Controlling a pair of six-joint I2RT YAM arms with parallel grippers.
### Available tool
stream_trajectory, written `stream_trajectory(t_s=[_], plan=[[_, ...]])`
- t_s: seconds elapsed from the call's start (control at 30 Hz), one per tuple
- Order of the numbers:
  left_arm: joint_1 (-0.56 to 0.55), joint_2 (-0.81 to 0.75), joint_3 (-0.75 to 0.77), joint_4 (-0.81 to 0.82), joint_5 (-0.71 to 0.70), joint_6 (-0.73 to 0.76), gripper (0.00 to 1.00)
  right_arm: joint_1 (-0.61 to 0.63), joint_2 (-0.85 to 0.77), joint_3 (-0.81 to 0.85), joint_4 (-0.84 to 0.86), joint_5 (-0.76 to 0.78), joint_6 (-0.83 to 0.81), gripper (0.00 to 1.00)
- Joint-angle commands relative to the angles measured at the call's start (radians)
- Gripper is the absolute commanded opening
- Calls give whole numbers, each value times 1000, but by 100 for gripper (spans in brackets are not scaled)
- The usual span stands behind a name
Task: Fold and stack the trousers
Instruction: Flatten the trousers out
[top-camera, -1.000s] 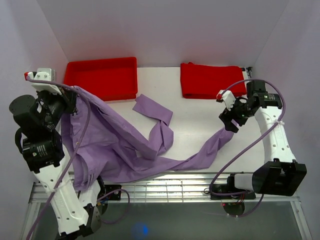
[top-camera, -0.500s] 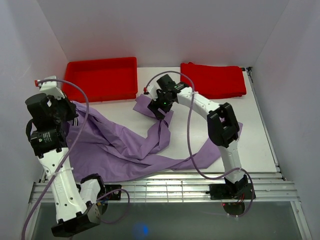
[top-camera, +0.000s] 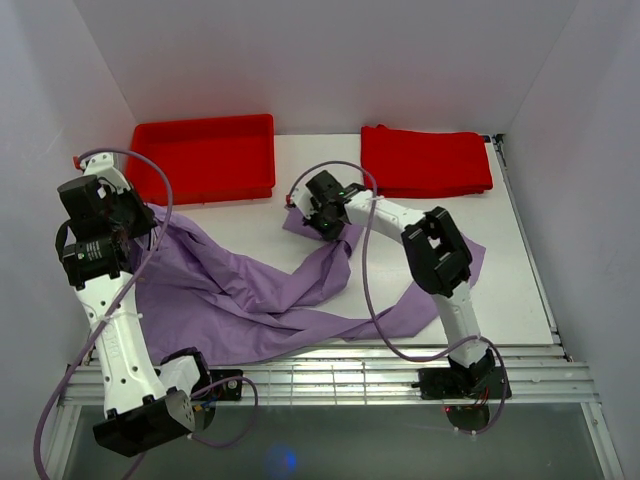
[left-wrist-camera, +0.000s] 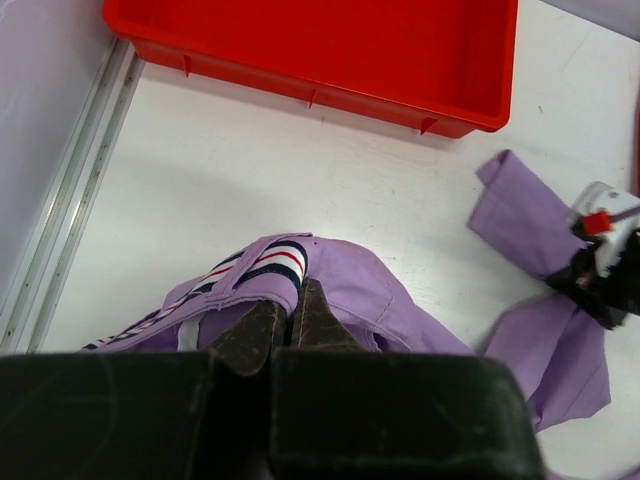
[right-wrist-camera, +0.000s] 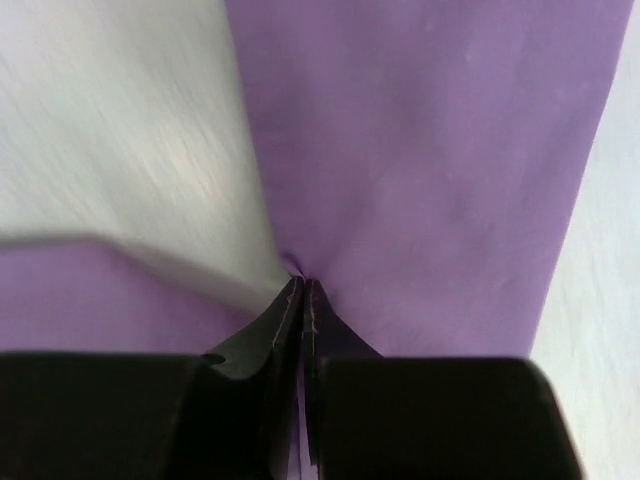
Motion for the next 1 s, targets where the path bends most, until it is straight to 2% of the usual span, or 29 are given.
stream_trajectory(t_s=[0.0,0.33,0.43,0.47,0.6,0.67,0.7,0.8,0.87,0.97], plan=[[3,-18,18,-4,-19,-11,0,-97,-241,-179,-10,58,23,8],[3,-51,13,-53,-55,-17,0,-301,-979,-618,-33,75,21,8],[3,-35,28,-82,-84,-21,0,-416,-1099,-703,-66,98,-5,8],[3,-26,30,-84,-90,-21,0,-492,-1172,-749,-73,105,-13,8],[5,20,27,-33,-111,-9,0,-670,-1337,-836,-102,135,-86,8],[6,58,30,2,-101,-6,0,-735,-1364,-864,-96,141,-124,8],[8,78,33,25,-98,-3,0,-816,-1366,-873,-93,133,-141,8],[19,187,63,109,-76,9,0,-945,-1316,-861,-56,93,-194,8],[25,288,94,163,-67,2,0,-1005,-1241,-841,-30,58,-210,8],[40,426,140,238,-43,-12,0,-1014,-1116,-782,13,40,-206,8]])
